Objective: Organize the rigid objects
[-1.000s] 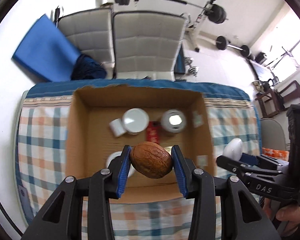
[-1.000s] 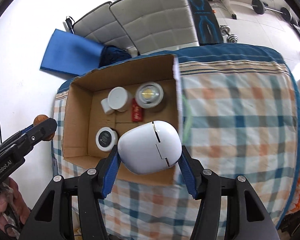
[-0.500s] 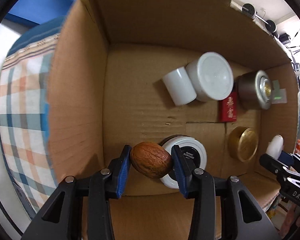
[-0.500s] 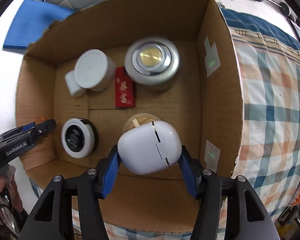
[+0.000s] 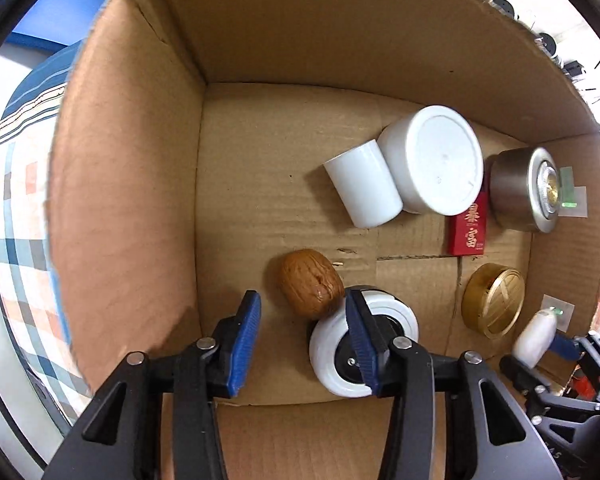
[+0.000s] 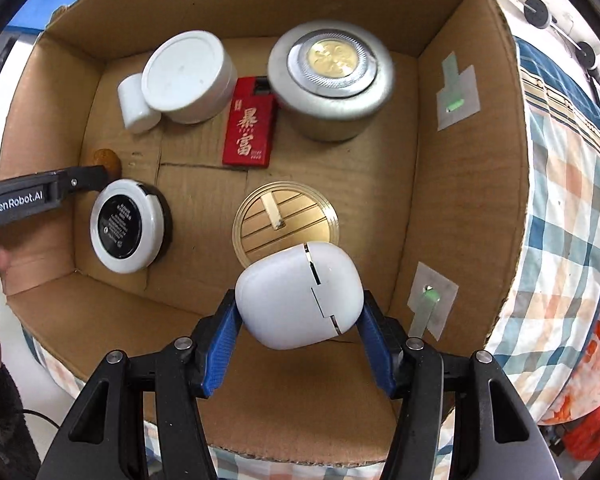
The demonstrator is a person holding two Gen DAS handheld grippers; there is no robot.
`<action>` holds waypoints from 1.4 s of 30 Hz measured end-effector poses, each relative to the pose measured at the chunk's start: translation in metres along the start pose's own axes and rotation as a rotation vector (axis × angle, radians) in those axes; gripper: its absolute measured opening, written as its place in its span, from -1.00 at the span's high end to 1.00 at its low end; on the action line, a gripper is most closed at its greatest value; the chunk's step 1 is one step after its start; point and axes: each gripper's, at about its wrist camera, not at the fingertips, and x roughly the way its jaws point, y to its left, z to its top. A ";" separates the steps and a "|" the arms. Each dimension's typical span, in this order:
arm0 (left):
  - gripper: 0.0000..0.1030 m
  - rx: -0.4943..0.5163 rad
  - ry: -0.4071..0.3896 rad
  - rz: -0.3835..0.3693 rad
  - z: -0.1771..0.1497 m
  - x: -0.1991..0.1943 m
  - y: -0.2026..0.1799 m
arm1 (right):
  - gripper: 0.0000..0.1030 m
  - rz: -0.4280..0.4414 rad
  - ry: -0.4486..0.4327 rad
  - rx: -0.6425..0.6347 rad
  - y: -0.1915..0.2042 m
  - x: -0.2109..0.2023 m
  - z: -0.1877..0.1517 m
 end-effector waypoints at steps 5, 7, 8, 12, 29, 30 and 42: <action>-0.21 -0.024 -0.045 -0.040 -0.010 -0.022 -0.007 | -0.18 0.031 0.016 0.032 -0.004 0.007 -0.002; -0.50 -0.038 -0.080 -0.052 -0.018 -0.035 -0.018 | -0.21 0.039 0.012 0.040 -0.006 0.005 -0.002; -0.67 -0.045 -0.103 -0.054 -0.023 -0.042 -0.022 | -0.26 0.044 0.005 0.046 -0.007 0.002 -0.002; -0.74 -0.064 -0.164 -0.058 -0.032 -0.061 -0.024 | -0.47 0.056 -0.029 0.061 -0.012 -0.009 -0.004; -1.00 -0.064 -0.313 0.039 -0.083 -0.113 -0.019 | -1.00 -0.011 -0.181 0.157 -0.031 -0.061 -0.024; -1.00 -0.061 -0.318 0.044 -0.086 -0.115 -0.021 | -1.00 -0.011 -0.183 0.155 -0.031 -0.064 -0.028; -1.00 -0.034 -0.397 0.072 -0.120 -0.156 -0.045 | -1.00 0.016 -0.256 0.153 -0.033 -0.103 -0.063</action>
